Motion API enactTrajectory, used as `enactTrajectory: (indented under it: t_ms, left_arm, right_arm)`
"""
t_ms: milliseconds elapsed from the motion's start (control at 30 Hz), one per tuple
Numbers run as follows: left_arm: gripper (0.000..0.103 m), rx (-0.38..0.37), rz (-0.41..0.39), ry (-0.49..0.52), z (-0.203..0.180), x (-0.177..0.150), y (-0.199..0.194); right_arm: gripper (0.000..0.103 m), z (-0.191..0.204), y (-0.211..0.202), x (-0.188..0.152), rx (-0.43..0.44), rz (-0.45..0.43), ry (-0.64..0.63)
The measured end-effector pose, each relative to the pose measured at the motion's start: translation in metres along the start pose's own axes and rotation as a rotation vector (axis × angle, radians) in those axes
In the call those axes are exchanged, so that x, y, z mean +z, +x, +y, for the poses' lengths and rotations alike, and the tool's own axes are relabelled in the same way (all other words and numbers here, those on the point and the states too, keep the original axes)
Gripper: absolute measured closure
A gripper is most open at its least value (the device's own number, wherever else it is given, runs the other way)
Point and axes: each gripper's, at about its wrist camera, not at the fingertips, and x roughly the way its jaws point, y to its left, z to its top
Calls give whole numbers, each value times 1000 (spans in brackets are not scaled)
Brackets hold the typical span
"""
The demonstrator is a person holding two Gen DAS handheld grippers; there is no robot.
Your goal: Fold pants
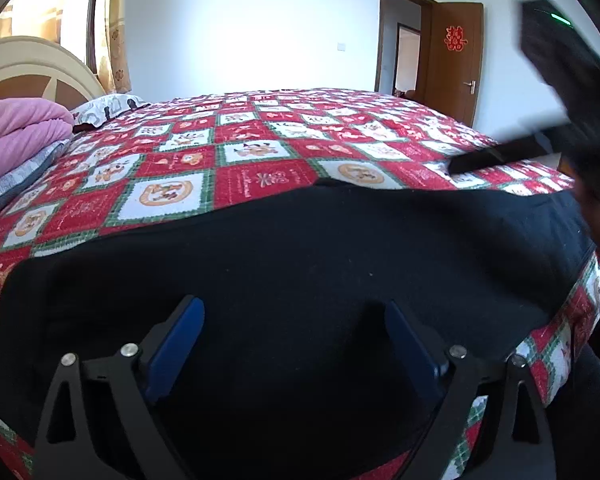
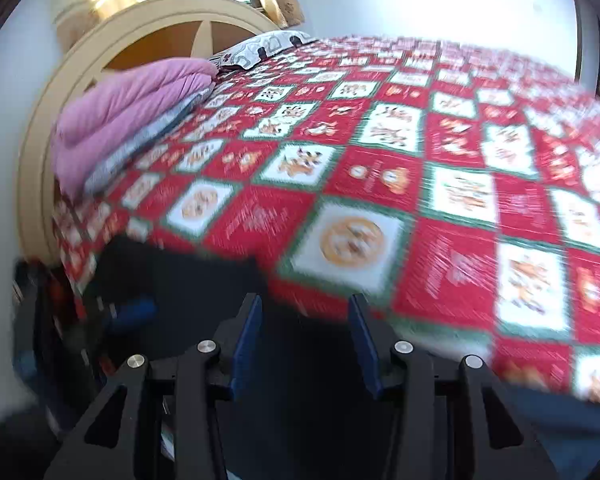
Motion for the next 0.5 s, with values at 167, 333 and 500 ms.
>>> enactTrajectory:
  t_ms: [167,333,500]
  left_arm:
    - [8,11,1,2,-1,-1,-1]
    - [5,20,-6,22,-4,-3,1]
    - [1,27,0,18,-6,-1,3]
  right_arm:
    - [56,8,-16,-57,-97,23,-86]
    - [51,5,-3,-95,-187,44,-169]
    - [49,0,-3,-95,-164,23,-165]
